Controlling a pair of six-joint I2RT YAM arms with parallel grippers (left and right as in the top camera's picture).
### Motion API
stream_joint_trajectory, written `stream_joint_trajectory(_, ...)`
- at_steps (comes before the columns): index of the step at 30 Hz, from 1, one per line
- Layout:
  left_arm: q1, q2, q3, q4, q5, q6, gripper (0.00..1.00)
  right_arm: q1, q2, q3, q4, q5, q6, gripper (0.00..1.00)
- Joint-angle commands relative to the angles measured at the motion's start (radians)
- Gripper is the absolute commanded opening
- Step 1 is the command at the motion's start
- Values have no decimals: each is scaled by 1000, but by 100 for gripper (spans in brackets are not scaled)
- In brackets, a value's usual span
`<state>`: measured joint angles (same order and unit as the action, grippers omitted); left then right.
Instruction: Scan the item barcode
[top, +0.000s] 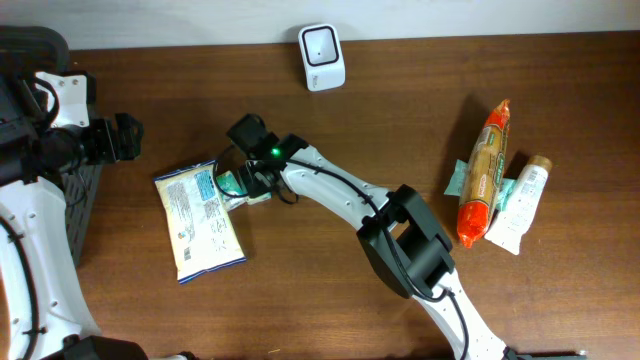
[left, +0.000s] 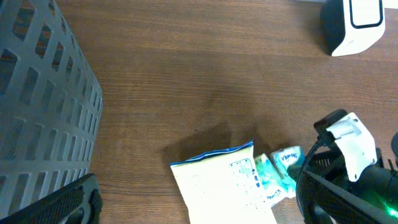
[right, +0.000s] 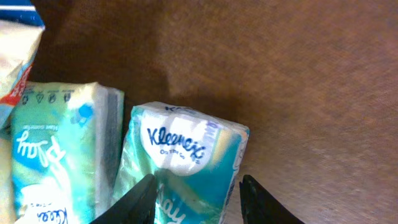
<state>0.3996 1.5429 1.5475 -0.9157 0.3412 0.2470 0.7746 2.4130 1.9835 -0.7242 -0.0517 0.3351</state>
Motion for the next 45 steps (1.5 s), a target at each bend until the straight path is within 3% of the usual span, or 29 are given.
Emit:
stream_joint_trajectory(1,1,-6,5,2,10,9,99,-10,19,9,-77,-107,75,40)
stream_joint_trajectory(5,1,-6,5,2,11,9,99,-23,19,9,-118,-126,74,18)
stream_joint_trajectory(6,1,-6,5,2,11,9,99,-22,19,9,-118,-126,74,4)
stream_joint_trajectory(9,1,-6,5,2,10,9,99,-48,-11,10,-157,-140,58,4)
stream_joint_trajectory(13,1,-6,5,2,10,9,99,-110,-177,10,-264,-108,-26,4)
stream_joint_trajectory(17,1,-6,5,2,10,9,99,-126,-279,9,-479,332,-39,4)
stream_joint_trajectory(20,1,-6,5,2,11,9,99,-125,-227,-5,-507,433,-21,4)
stream_joint_trajectory(24,1,-6,5,2,10,9,99,-127,-75,-11,-595,745,74,4)
stream_joint_trajectory(27,1,-6,5,2,10,9,99,-120,18,-11,-607,721,74,4)
stream_joint_trajectory(30,1,-6,5,2,10,9,99,-85,20,-11,-608,615,62,23)
stream_joint_trajectory(33,1,-6,5,2,11,9,99,-35,20,-10,-608,509,-17,34)
stream_joint_trajectory(40,1,-6,5,2,11,9,99,89,17,15,-632,428,-17,34)
stream_joint_trajectory(43,1,-6,5,2,11,9,99,89,17,141,-668,232,-78,34)
stream_joint_trajectory(45,1,-6,5,2,11,9,99,69,17,291,-748,212,-89,34)
